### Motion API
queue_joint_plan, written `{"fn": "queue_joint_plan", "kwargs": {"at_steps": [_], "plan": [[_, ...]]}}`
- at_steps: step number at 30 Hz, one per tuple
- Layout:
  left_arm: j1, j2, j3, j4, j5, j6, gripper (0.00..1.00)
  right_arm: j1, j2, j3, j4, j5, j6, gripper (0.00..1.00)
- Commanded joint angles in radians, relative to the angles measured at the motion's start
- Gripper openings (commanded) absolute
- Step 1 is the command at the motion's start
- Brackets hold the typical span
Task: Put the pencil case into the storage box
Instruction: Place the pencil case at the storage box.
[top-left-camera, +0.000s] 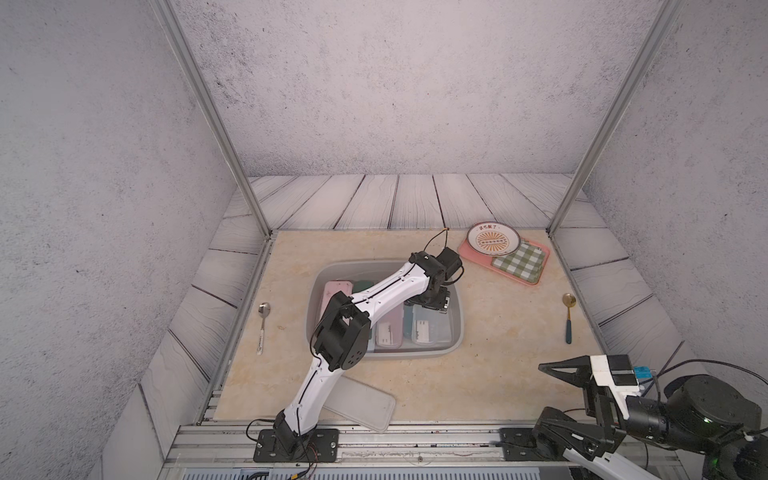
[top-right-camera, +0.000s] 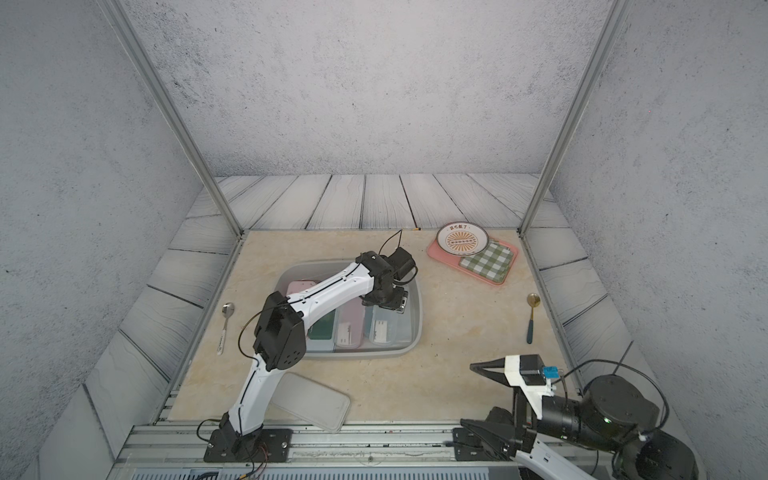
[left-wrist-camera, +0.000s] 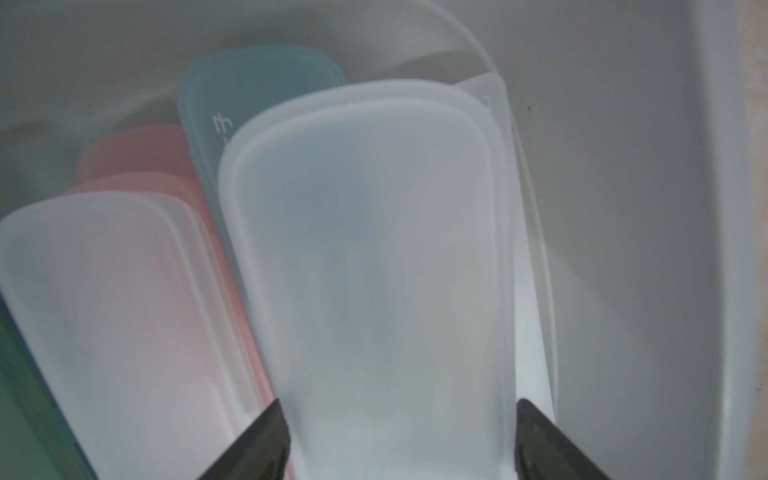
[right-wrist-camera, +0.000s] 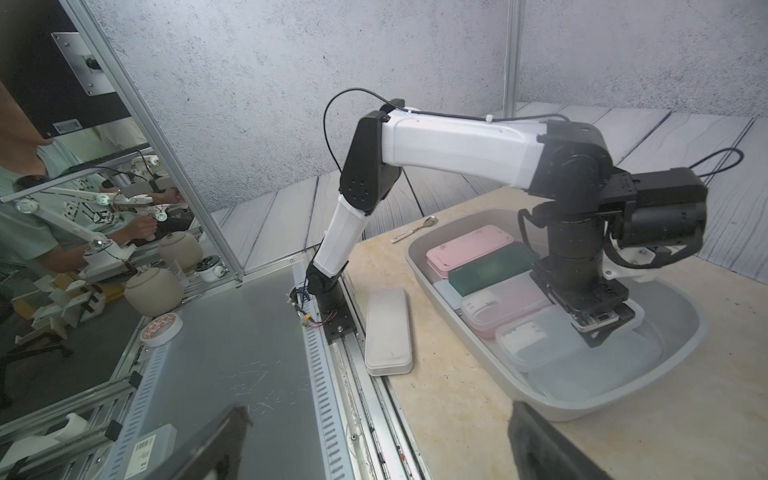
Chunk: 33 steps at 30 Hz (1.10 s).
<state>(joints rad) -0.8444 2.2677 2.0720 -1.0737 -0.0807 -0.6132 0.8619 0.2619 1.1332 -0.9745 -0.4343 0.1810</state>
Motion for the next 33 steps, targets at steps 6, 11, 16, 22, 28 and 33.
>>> {"fn": "queue_joint_plan", "kwargs": {"at_steps": [6, 11, 16, 22, 28, 33], "plan": [[0.045, -0.002, -0.071, -0.02, 0.0, -0.066, 0.69, 0.003, 0.017, -0.005, 0.04, -0.015, 0.002, 0.99], [0.038, -0.069, -0.069, 0.007, 0.074, -0.029, 0.96, 0.003, 0.024, -0.034, 0.05, 0.013, 0.006, 0.99], [0.023, -0.189, -0.028, -0.002, 0.098, 0.08, 1.0, 0.003, 0.066, -0.091, 0.107, 0.097, 0.047, 0.99], [0.082, -0.531, -0.188, 0.051, 0.191, 0.329, 1.0, 0.004, 0.358, -0.155, 0.221, 0.052, 0.157, 0.94], [0.331, -0.972, -0.492, 0.084, 0.373, 0.541, 1.0, 0.123, 0.71, -0.139, 0.319, 0.108, 0.155, 0.9], [0.672, -1.195, -0.563, -0.199, 0.833, 0.987, 1.0, 0.262, 0.878, -0.134, 0.442, 0.228, 0.141, 0.89]]}}
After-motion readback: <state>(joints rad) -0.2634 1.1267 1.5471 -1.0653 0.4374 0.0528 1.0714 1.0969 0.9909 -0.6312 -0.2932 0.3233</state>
